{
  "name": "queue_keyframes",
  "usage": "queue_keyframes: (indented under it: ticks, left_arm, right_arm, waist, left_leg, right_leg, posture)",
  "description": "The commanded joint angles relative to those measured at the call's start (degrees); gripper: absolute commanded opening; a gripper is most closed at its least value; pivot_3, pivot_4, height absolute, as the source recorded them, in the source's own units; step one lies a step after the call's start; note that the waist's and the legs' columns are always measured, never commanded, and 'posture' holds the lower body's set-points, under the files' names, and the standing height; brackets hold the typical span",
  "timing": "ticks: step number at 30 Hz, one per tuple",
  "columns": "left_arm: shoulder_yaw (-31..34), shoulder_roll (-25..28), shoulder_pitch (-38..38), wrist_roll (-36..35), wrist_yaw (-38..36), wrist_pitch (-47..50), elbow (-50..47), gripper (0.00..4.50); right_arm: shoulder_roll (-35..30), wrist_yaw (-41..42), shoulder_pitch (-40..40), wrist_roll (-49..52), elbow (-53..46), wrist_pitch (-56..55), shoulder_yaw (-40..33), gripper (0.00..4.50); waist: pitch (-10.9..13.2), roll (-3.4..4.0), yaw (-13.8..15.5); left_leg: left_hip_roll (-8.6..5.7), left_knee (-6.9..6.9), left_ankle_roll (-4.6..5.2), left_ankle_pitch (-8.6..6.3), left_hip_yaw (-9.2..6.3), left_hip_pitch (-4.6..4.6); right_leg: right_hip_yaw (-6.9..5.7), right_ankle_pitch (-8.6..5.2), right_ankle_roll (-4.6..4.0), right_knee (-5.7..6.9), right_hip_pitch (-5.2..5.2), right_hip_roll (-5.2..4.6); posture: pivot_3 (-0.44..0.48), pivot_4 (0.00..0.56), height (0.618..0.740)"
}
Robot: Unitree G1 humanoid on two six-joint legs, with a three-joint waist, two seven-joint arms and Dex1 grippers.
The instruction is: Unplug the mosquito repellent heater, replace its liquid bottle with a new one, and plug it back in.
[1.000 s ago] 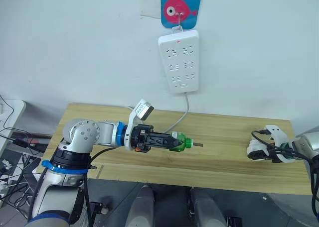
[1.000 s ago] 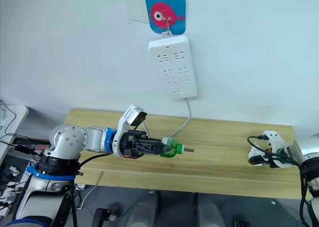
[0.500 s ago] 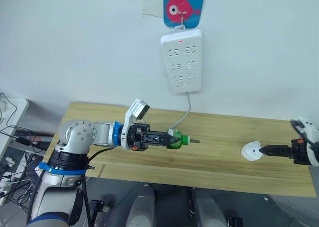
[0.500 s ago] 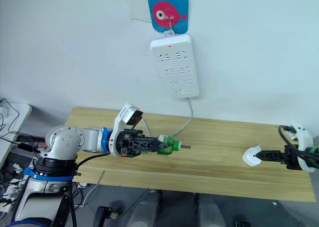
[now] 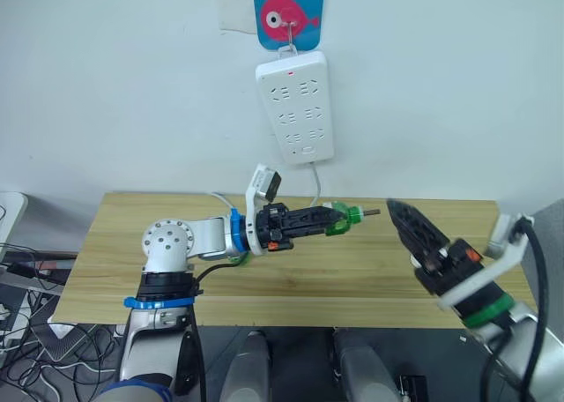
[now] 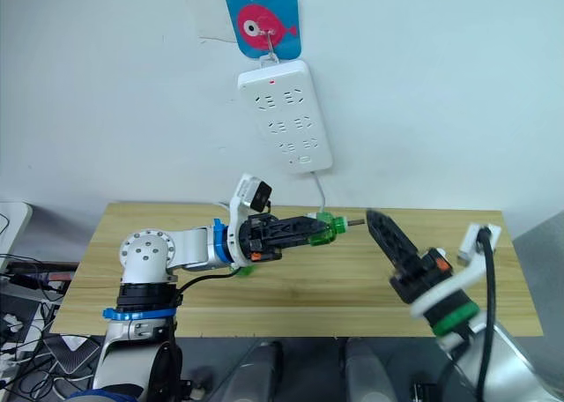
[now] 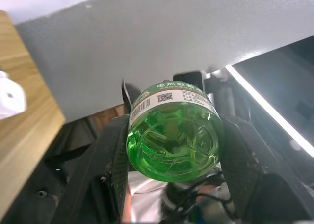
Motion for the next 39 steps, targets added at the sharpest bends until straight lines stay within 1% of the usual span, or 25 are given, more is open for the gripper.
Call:
queue_keyframes:
  ticks: [1,3,6,8,15,21,23,25,30,32,33,37,39]
  left_arm:
    - [0.71,-1.56,-0.02,-5.76,4.86,-1.3,-1.31,2.27]
    - [0.58,-2.35,0.13,-7.62,7.51,-2.66,-1.24,2.27]
    - [0.22,-3.19,0.27,-10.68,11.11,-4.55,-1.26,2.27]
    - [-0.63,-2.87,0.85,-12.49,12.29,-4.96,-2.3,2.27]
    - [-3.25,-1.16,3.42,-18.11,16.8,-7.84,-4.44,2.27]
    - [-6.01,-0.22,5.07,-21.48,19.51,-11.24,-6.52,2.27]
    - [-6.72,-0.15,5.28,-22.06,20.04,-12.32,-6.8,2.27]
    - [-7.3,-0.18,5.46,-22.56,20.6,-13.38,-7.09,2.27]
    - [-8.62,0.72,6.06,-23.51,20.77,-14.58,-8.07,2.27]
    - [-9.13,1.35,6.36,-23.85,20.58,-14.76,-8.54,2.27]
    - [-9.34,1.6,6.55,-23.94,20.66,-15.0,-8.76,2.27]
    - [-10.22,2.33,6.72,-23.85,20.56,-15.36,-9.02,2.27]
    - [-10.48,3.25,6.55,-23.76,20.16,-15.12,-8.67,3.0]
  right_arm:
    - [1.07,-2.07,-1.34,-6.54,-1.16,-3.41,6.1,4.45]
    - [1.69,-2.57,-2.51,-8.88,-0.8,-4.42,9.28,4.45]
    - [2.57,-2.99,-3.46,-11.54,-0.27,-6.13,12.48,4.45]
    - [2.93,-3.03,-4.07,-13.03,0.25,-7.13,13.75,4.45]
    - [3.25,-3.52,-5.56,-17.03,1.27,-10.1,15.05,4.45]
    - [3.0,-3.43,-5.63,-17.72,1.47,-11.06,16.19,4.45]
    - [2.58,-3.06,-5.99,-17.74,1.58,-10.69,17.02,4.09]
    - [2.32,-2.82,-6.23,-17.6,1.66,-10.74,17.63,3.54]
    - [1.89,-2.56,-6.37,-17.43,2.14,-11.57,17.44,1.61]
    - [1.58,-2.29,-6.42,-17.36,2.32,-11.73,17.29,0.95]
    - [1.46,-2.17,-6.42,-17.33,2.33,-11.81,17.33,0.87]
    - [0.4,-1.41,-6.87,-16.68,2.85,-11.91,16.76,0.87]
    - [-0.23,-1.09,-7.19,-15.7,3.55,-12.4,15.7,0.87]
  waist:
    - [-0.02,0.0,0.2]
    - [-0.02,0.0,0.37]
    - [-0.02,-0.01,0.4]
    - [-0.04,-0.01,0.41]
    - [-0.04,0.0,0.41]
    - [-0.04,0.0,0.42]
    - [-0.04,0.0,0.42]
    - [-0.05,0.0,0.41]
    - [-0.04,0.0,0.42]
    - [-0.04,0.0,0.42]
    - [-0.04,0.0,0.42]
    - [-0.04,0.0,0.44]
    - [-0.05,0.0,0.45]
  left_leg:
    - [-0.01,-0.01,-0.01,0.0,-0.06,-0.02]
    - [-0.02,-0.03,-0.01,0.0,-0.11,-0.07]
    - [-0.03,-0.03,-0.01,0.0,-0.11,-0.09]
    - [-0.04,-0.01,-0.01,0.0,-0.1,-0.08]
    - [-0.07,0.0,-0.01,0.0,-0.1,-0.07]
    - [-0.07,0.0,0.0,0.0,-0.1,-0.08]
    - [-0.08,0.0,0.01,0.0,-0.09,-0.07]
    - [-0.09,0.0,0.01,-0.01,-0.08,-0.07]
    - [-0.09,-0.01,0.01,-0.01,-0.1,-0.07]
    - [-0.09,-0.01,0.02,-0.01,-0.09,-0.07]
    - [-0.09,-0.01,0.02,-0.01,-0.09,-0.07]
    - [-0.1,-0.01,0.02,-0.01,-0.09,-0.08]
    - [-0.1,-0.01,0.02,-0.01,-0.09,-0.07]
  right_leg:
    - [-0.07,0.02,-0.03,0.01,0.0,0.0]
    - [-0.13,0.16,-0.27,0.0,-0.01,-0.03]
    - [-0.14,0.17,-0.29,-0.02,-0.02,-0.11]
    - [-0.13,0.17,-0.29,-0.01,-0.02,-0.11]
    - [-0.14,0.18,-0.3,0.02,-0.02,-0.09]
    - [-0.13,0.18,-0.31,0.01,-0.02,-0.1]
    - [-0.11,0.18,-0.31,0.01,-0.01,-0.1]
    - [-0.11,0.18,-0.31,0.01,-0.01,-0.1]
    - [-0.12,0.18,-0.31,0.01,-0.01,-0.09]
    - [-0.12,0.18,-0.31,0.01,-0.01,-0.09]
    - [-0.12,0.18,-0.31,0.01,-0.01,-0.09]
    - [-0.11,0.18,-0.31,0.01,-0.01,-0.09]
    - [-0.11,0.18,-0.31,0.01,-0.01,-0.1]
  posture:
    - [0.121,0.268,0.74]
    - [0.123,0.265,0.74]
    - [0.123,0.262,0.74]
    - [0.129,0.26,0.74]
    - [0.128,0.262,0.74]
    - [0.127,0.265,0.74]
    - [0.124,0.265,0.74]
    - [0.125,0.267,0.74]
    - [0.13,0.267,0.74]
    - [0.133,0.267,0.74]
    - [0.133,0.267,0.74]
    - [0.139,0.266,0.74]
    - [0.147,0.266,0.74]
